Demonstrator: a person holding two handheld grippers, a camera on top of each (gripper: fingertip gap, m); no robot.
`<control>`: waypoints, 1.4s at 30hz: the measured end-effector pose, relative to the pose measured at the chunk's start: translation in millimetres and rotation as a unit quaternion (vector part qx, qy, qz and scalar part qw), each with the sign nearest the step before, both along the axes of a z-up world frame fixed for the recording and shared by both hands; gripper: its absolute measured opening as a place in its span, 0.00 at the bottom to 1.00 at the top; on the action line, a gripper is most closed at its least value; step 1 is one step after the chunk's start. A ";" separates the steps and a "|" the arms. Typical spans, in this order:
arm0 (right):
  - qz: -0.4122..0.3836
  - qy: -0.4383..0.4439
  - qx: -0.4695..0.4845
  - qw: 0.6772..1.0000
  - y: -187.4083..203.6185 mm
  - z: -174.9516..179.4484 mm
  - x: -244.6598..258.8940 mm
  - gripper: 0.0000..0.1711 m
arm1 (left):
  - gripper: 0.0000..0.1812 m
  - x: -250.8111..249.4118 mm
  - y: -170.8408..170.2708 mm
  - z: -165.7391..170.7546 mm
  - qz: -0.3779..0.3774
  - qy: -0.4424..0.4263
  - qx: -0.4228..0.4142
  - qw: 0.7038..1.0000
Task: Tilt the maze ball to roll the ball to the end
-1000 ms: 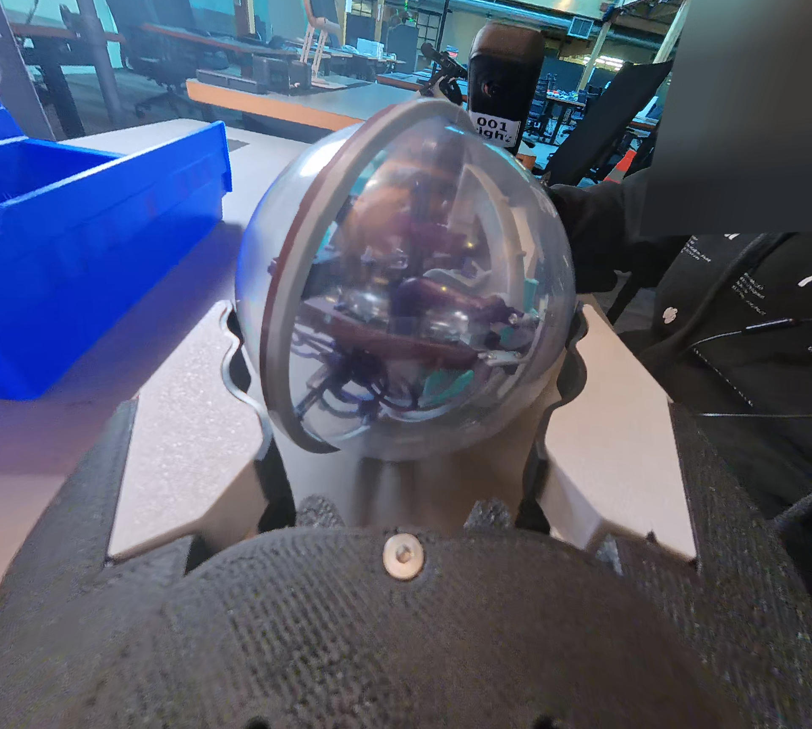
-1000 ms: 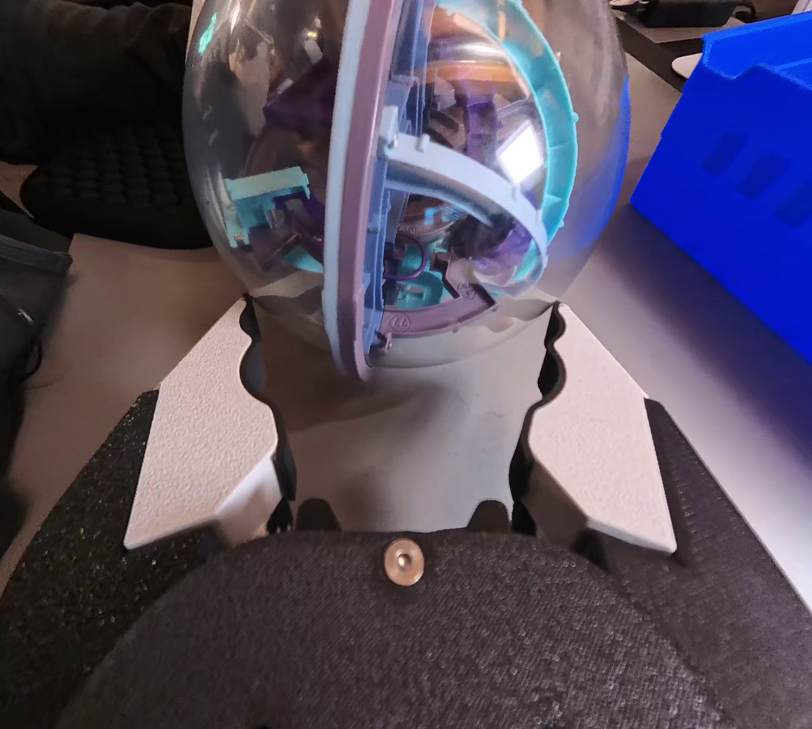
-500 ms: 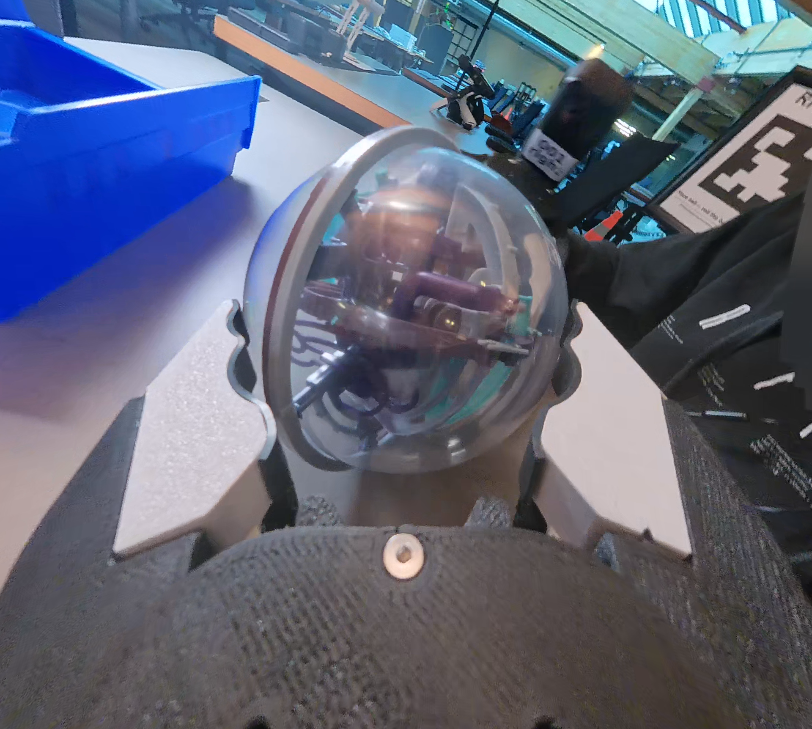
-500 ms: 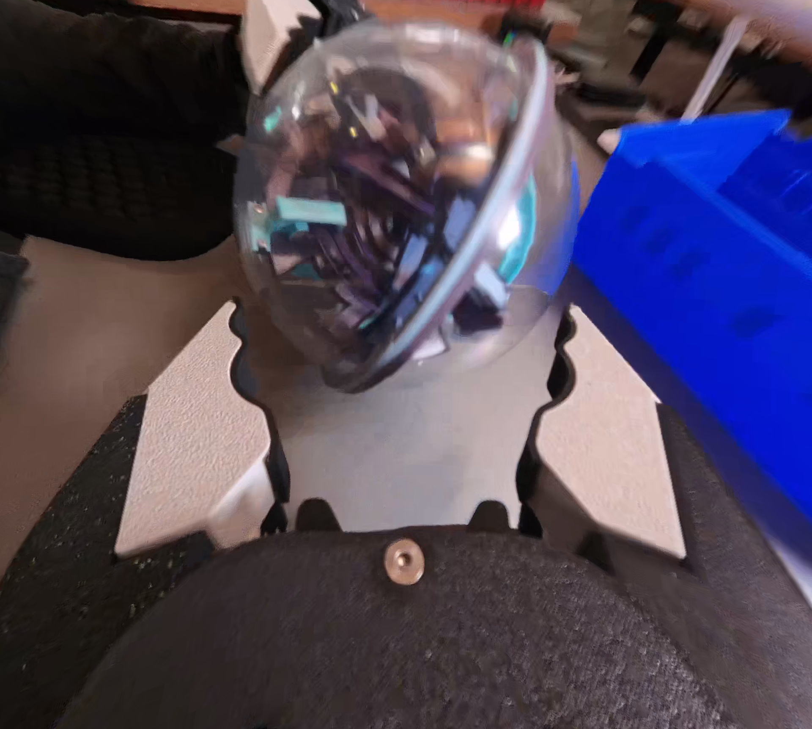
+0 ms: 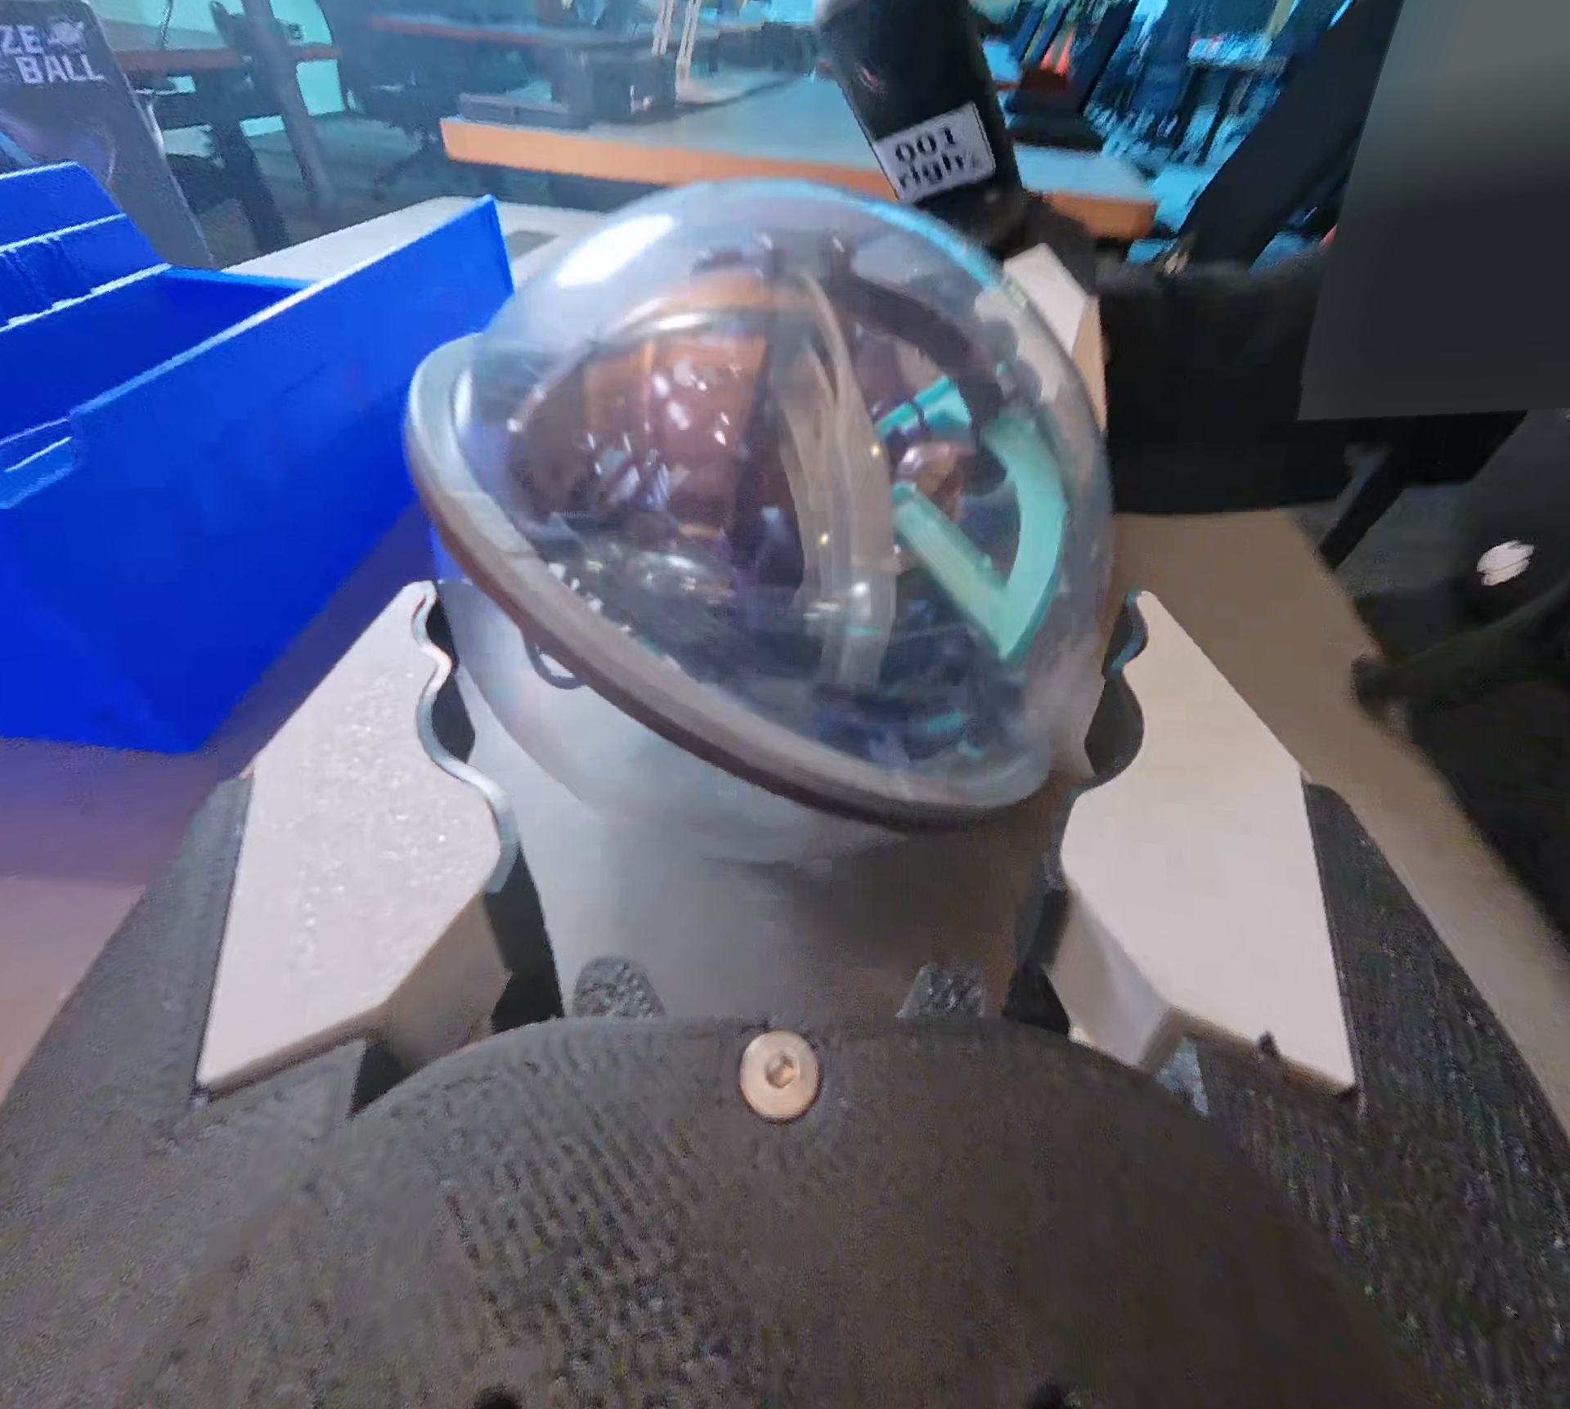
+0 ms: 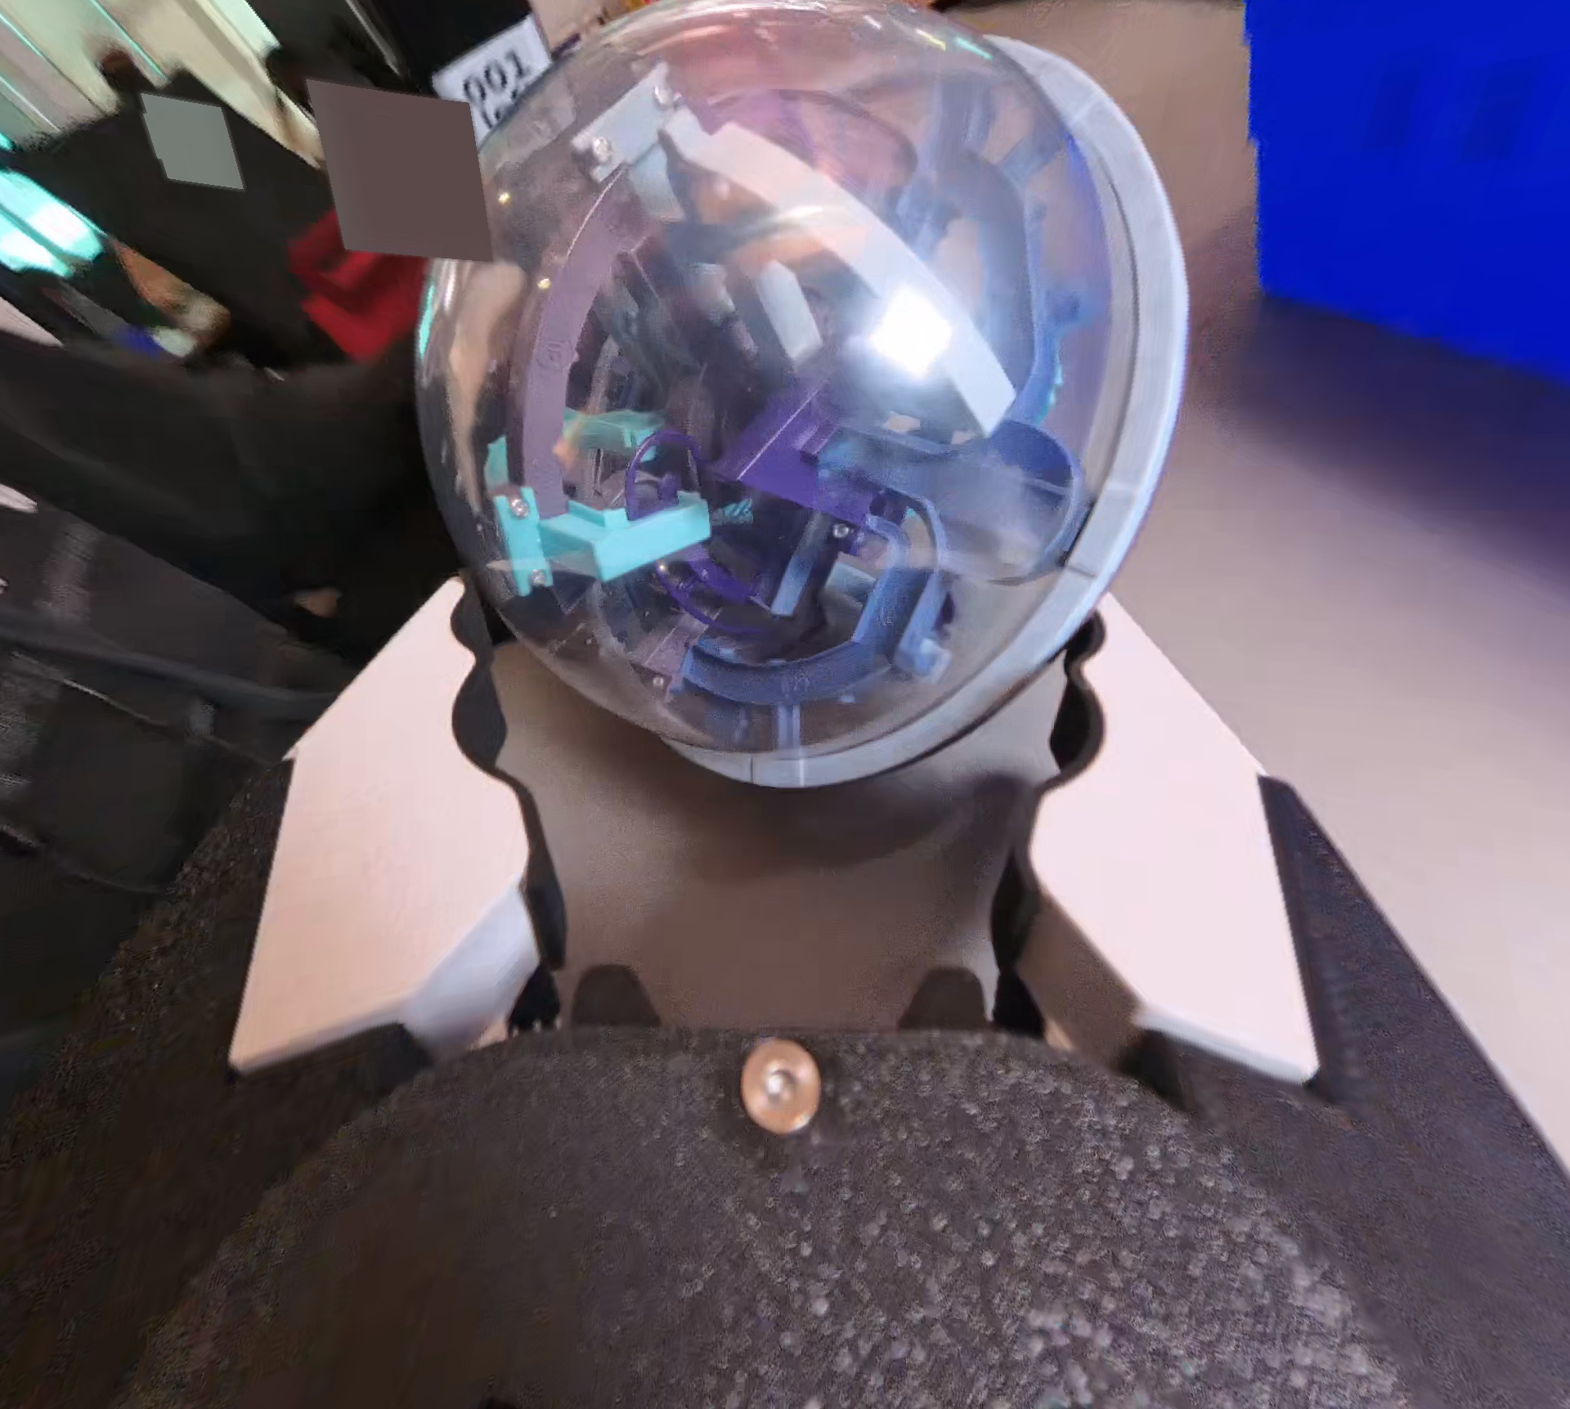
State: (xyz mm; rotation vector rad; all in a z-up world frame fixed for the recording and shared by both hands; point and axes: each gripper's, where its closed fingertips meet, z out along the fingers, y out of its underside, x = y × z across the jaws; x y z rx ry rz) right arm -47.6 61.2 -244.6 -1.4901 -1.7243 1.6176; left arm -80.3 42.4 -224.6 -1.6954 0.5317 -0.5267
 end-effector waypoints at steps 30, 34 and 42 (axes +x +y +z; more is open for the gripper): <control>-0.053 0.104 0.148 0.982 21.4 19.8 -3.6 0.75 | 0.76 -6.9 -0.5 28.4 -0.063 -0.022 0.059 0.996; -0.057 0.093 0.050 0.993 29.3 23.2 -5.2 0.74 | 0.77 -9.6 15.2 12.3 -0.032 0.020 0.046 0.998; -0.057 0.114 0.177 0.976 37.5 24.0 0.4 0.79 | 0.73 -4.5 25.2 15.6 -0.012 -0.003 0.028 1.000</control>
